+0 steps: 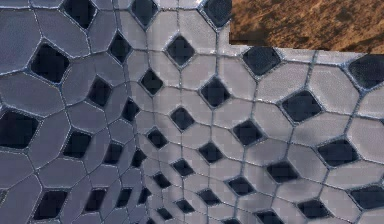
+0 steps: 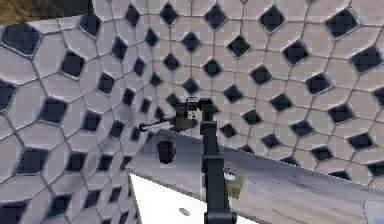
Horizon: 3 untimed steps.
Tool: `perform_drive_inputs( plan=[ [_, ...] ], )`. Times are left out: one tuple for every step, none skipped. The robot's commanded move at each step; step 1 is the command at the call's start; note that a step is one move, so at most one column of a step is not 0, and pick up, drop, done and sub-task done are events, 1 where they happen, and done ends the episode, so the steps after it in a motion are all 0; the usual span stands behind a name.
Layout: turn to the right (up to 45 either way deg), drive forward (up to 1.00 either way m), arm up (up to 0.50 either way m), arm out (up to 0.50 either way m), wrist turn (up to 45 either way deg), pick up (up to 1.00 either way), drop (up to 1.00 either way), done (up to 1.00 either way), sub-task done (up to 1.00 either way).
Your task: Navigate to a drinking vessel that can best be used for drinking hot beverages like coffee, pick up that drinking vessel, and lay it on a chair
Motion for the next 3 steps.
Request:
perform_drive_inputs(
  plan=[
    [0.0, 0.0, 0.0, 0.0, 15.0, 0.0, 0.0, 0.0, 0.0],
    [0.0, 0.0, -0.3, 0.0, 0.0, 0.0, 0.0, 0.0, 0.0],
    [0.0, 0.0, 0.0, 0.0, 0.0, 1.0, 0.0, 0.0, 0.0]
  ],
)
